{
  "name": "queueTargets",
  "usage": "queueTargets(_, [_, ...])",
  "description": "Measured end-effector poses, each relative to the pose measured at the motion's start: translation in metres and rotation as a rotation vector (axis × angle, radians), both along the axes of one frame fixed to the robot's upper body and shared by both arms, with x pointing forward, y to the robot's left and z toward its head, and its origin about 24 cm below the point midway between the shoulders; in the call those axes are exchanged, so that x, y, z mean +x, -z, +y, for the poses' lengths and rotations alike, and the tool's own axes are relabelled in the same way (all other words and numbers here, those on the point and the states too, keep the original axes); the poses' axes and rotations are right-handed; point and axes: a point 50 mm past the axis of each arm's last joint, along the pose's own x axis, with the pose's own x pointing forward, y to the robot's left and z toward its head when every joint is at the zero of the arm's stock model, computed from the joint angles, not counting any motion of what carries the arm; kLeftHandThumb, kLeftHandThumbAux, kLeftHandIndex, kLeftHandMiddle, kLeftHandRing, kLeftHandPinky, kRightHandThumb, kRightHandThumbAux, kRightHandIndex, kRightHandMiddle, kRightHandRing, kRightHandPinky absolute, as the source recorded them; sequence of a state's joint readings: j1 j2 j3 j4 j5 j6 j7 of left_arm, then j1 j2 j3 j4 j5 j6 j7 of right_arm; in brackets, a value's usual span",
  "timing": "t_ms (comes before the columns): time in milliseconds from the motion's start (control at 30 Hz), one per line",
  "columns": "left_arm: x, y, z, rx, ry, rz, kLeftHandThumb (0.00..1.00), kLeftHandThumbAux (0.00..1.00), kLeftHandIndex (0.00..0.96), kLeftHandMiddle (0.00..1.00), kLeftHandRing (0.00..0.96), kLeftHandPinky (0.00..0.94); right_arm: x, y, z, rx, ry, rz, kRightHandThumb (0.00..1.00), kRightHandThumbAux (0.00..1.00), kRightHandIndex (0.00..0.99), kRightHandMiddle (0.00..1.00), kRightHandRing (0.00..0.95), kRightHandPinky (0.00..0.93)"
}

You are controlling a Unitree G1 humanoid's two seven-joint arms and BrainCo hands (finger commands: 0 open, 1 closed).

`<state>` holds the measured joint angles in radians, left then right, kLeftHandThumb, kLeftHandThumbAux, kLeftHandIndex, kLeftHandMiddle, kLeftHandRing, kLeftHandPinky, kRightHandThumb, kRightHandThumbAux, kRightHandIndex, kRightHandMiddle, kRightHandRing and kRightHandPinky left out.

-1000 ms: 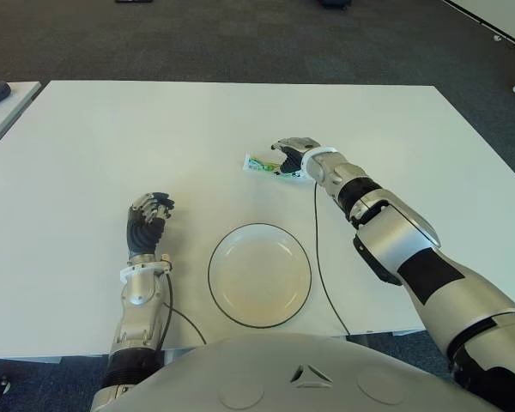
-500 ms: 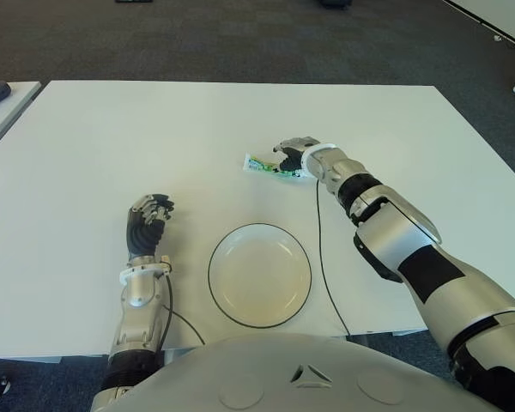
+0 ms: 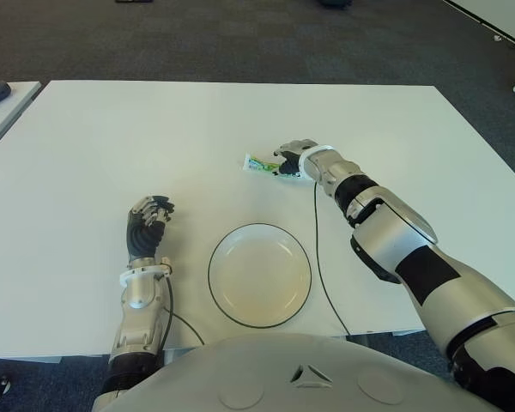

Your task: Put the toothpaste on the table into the plate.

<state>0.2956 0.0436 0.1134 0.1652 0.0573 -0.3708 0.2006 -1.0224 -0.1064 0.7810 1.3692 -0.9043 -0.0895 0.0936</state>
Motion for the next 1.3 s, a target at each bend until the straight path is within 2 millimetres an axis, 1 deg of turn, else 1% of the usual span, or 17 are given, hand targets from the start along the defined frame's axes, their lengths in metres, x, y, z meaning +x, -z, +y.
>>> queueTargets(167, [0.0, 0.0, 0.0, -0.004, -0.004, -0.001, 0.703, 0.717, 0.427, 0.49, 0.487, 0.475, -0.003, 0.004, 0.005, -0.016, -0.015, -0.004, 0.467, 0.209, 0.0, 0.0, 0.0, 0.0])
queueTargets(467, [-0.004, 0.0, 0.002, -0.024, -0.03, 0.005, 0.703, 0.718, 0.427, 0.48, 0.479, 0.474, -0.013, 0.02, 0.006, -0.036, -0.033, 0.001, 0.453, 0.257, 0.0, 0.0, 0.0, 0.0])
queueTargets(833, [-0.007, -0.001, 0.004, -0.023, -0.044, 0.01, 0.704, 0.719, 0.426, 0.483, 0.483, 0.476, -0.016, 0.024, 0.007, -0.05, -0.047, -0.021, 0.425, 0.31, 0.0, 0.0, 0.0, 0.0])
queueTargets(1233, [-0.007, -0.002, 0.004, -0.014, -0.042, 0.009, 0.703, 0.719, 0.426, 0.474, 0.474, 0.468, -0.015, 0.022, 0.01, -0.062, -0.051, -0.038, 0.3, 0.402, 0.0, 0.0, 0.0, 0.0])
queueTargets(1300, [-0.007, -0.002, 0.004, -0.014, -0.042, 0.009, 0.704, 0.719, 0.426, 0.472, 0.473, 0.468, -0.014, 0.021, 0.01, -0.058, -0.047, -0.042, 0.262, 0.445, 0.0, 0.0, 0.0, 0.0])
